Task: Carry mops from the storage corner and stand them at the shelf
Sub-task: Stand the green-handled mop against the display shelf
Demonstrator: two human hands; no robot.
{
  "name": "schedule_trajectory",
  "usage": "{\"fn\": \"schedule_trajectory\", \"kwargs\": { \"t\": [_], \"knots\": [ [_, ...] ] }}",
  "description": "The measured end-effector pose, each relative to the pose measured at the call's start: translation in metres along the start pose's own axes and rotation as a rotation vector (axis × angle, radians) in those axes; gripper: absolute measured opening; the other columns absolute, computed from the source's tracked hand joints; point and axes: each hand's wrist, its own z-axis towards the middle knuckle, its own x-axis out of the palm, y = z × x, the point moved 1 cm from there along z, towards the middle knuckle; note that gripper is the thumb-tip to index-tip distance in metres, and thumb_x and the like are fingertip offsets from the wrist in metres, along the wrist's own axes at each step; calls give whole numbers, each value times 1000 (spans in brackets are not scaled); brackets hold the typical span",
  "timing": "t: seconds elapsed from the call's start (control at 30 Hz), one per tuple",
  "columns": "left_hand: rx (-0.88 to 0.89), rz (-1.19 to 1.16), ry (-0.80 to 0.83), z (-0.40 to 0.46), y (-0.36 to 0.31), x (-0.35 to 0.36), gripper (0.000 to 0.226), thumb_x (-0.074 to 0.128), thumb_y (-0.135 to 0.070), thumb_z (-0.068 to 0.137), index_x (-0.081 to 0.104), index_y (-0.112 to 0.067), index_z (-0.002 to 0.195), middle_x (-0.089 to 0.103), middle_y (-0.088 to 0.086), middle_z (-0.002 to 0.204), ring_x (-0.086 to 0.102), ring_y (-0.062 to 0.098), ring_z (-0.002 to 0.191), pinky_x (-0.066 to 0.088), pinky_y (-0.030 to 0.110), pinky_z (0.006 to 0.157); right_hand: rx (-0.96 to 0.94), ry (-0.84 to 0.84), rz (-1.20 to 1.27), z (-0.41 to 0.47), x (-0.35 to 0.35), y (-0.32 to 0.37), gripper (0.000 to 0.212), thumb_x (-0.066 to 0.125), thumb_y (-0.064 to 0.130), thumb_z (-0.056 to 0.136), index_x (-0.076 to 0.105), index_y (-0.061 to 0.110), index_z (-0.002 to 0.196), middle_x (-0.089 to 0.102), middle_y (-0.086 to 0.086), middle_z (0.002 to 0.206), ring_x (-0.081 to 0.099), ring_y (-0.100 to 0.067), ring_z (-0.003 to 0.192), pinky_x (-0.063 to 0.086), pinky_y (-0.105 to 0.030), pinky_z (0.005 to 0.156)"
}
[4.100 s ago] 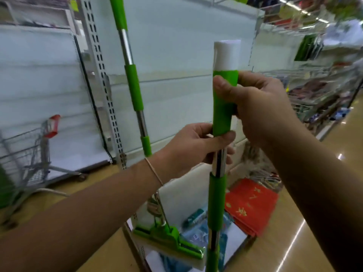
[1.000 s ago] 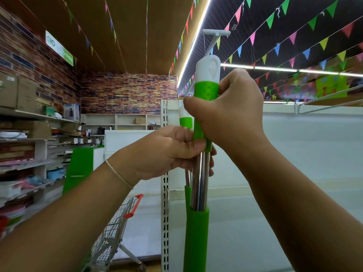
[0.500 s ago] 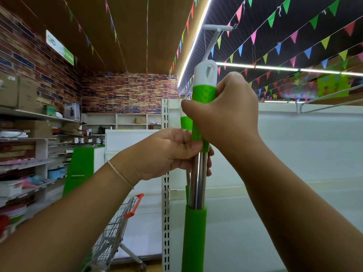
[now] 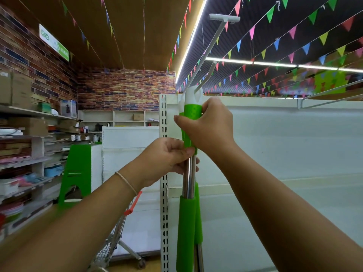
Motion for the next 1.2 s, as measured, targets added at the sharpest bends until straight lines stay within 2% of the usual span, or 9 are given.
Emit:
{"fn": "schedule_trajectory", "kwargs": {
  "t": [0.13, 0.27, 0.53, 0.73, 0.87, 1.0, 1.07, 1.17, 1.2],
  "knots": [
    [1, 205, -201, 7, 12, 2, 25, 59, -21, 96, 64, 4, 97, 69, 12, 75, 69, 17, 64, 60, 33, 64, 31, 40, -22, 11, 21, -9, 50, 78, 48, 74, 45, 14, 91, 51, 0, 84, 49, -17, 71, 29, -25, 49],
    [73, 489, -317, 16, 23, 0, 46, 55, -47, 88, 61, -2, 83, 70, 19, 74, 71, 33, 72, 59, 50, 72, 43, 38, -10, 16, 37, -18, 49, 77, 46, 75, 45, 13, 93, 55, -4, 90, 53, -23, 78, 30, -30, 55],
    [113, 698, -451, 28, 32, 2, 39, 51, -33, 98, 61, 0, 79, 66, 20, 68, 64, 37, 67, 55, 48, 70, 42, 55, -22, 23, 51, -27, 47, 75, 44, 79, 41, 13, 92, 52, -4, 91, 50, -24, 81, 31, -31, 64],
    [70, 515, -390, 30, 35, 1, 41, 54, -39, 93, 62, 0, 83, 68, 23, 74, 70, 36, 66, 60, 50, 67, 30, 40, -9, 23, 51, -29, 45, 74, 43, 79, 42, 13, 92, 54, -4, 89, 51, -23, 79, 24, -28, 51],
    [35, 450, -371, 27, 39, 1, 50, 52, -50, 84, 63, -2, 84, 70, 21, 74, 71, 36, 69, 60, 51, 69, 42, 44, 20, 20, 51, -30, 46, 74, 44, 80, 43, 14, 93, 54, -1, 88, 51, -22, 80, 31, -30, 63],
    [-14, 412, -352, 19, 52, 1, 37, 54, -38, 94, 68, -5, 86, 72, 18, 77, 71, 33, 72, 60, 50, 74, 75, 51, 26, 12, 50, -32, 45, 73, 47, 82, 45, 14, 92, 43, 7, 74, 48, -18, 75, 31, -30, 62],
    [-28, 408, -330, 12, 56, 3, 39, 56, -45, 89, 70, -8, 83, 72, 16, 77, 71, 33, 76, 59, 49, 78, 86, 53, 18, 4, 50, -35, 44, 72, 47, 83, 47, 12, 91, 43, 7, 73, 48, -19, 74, 31, -31, 62],
    [-39, 544, -256, -1, 57, 6, 28, 56, -33, 95, 66, -16, 75, 68, 6, 70, 66, 30, 76, 54, 35, 77, 99, 32, -1, -11, 50, -36, 46, 71, 49, 84, 53, 8, 92, 50, 1, 77, 51, -22, 78, 35, -33, 65],
    [-49, 567, -223, -8, 57, 6, 20, 57, -26, 96, 67, -19, 79, 66, 2, 69, 63, 27, 75, 51, 34, 75, 106, 28, -12, -17, 50, -35, 47, 71, 50, 84, 55, 7, 94, 52, -1, 80, 52, -22, 79, 36, -33, 66]
  ]
}}
